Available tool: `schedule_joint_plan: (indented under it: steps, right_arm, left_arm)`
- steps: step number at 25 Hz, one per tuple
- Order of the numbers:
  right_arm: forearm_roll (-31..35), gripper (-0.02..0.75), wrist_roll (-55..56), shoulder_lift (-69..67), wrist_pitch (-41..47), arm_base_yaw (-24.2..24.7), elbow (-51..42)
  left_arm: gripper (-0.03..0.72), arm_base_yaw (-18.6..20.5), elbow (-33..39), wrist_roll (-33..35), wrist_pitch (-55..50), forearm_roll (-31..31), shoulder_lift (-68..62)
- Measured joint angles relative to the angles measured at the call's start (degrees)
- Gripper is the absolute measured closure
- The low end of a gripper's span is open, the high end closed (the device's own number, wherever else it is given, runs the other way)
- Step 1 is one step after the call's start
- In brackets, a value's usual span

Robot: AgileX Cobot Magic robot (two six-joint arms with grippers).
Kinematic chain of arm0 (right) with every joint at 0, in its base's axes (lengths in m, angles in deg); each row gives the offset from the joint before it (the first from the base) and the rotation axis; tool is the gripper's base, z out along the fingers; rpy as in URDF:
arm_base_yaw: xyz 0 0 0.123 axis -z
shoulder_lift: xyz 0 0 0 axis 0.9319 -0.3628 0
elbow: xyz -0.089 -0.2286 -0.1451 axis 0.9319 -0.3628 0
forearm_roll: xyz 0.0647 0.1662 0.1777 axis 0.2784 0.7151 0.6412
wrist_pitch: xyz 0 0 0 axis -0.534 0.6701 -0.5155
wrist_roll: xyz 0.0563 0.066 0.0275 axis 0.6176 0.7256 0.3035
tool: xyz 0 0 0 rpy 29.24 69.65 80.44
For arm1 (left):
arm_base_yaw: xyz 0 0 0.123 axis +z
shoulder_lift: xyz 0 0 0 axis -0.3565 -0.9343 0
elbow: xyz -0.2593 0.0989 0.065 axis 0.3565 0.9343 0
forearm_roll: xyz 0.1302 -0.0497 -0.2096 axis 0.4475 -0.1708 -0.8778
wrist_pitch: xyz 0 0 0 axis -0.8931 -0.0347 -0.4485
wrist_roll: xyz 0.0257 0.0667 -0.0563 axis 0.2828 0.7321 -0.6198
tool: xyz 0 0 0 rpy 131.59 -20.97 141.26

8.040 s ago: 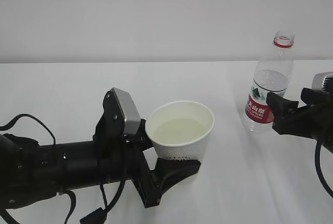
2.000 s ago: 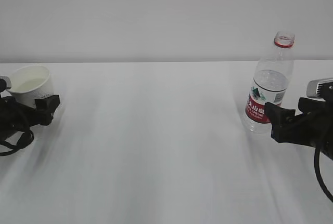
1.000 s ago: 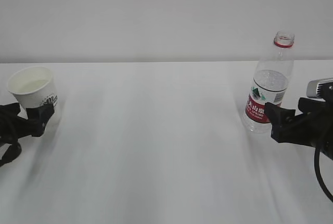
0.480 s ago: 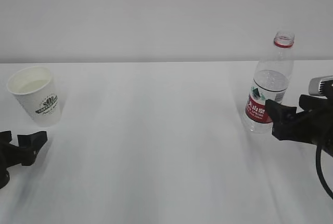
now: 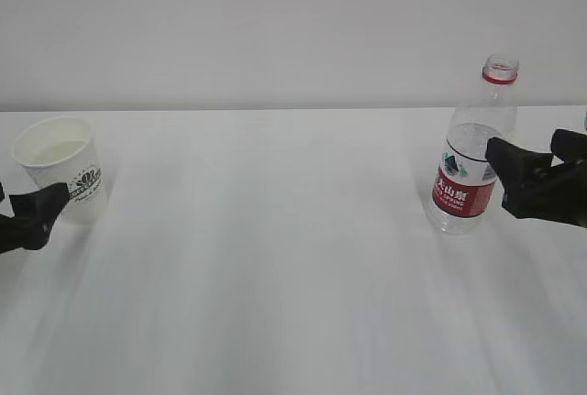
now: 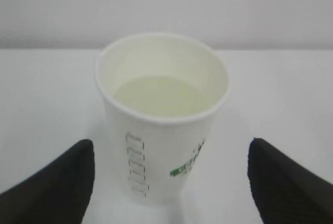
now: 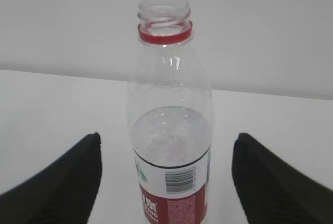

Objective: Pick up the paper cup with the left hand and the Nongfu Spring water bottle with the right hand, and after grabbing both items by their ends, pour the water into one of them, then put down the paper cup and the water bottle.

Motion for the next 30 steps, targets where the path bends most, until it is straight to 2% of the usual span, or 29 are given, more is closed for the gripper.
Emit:
schedule_joint_plan:
  steps: [4, 30]
  right_arm:
    - [0.0, 0.149, 0.0, 2.5, 1.3, 0.0, -0.1]
    - [0.0, 0.15, -0.2, 23.1, 16.6, 0.0, -0.4]
  left_arm:
    - [0.008, 0.0, 0.2, 0.0, -0.3, 0.0, 4.9]
    - [0.042, 0.0, 0.9, -0.3, -22.2, 0.0, 36.8]
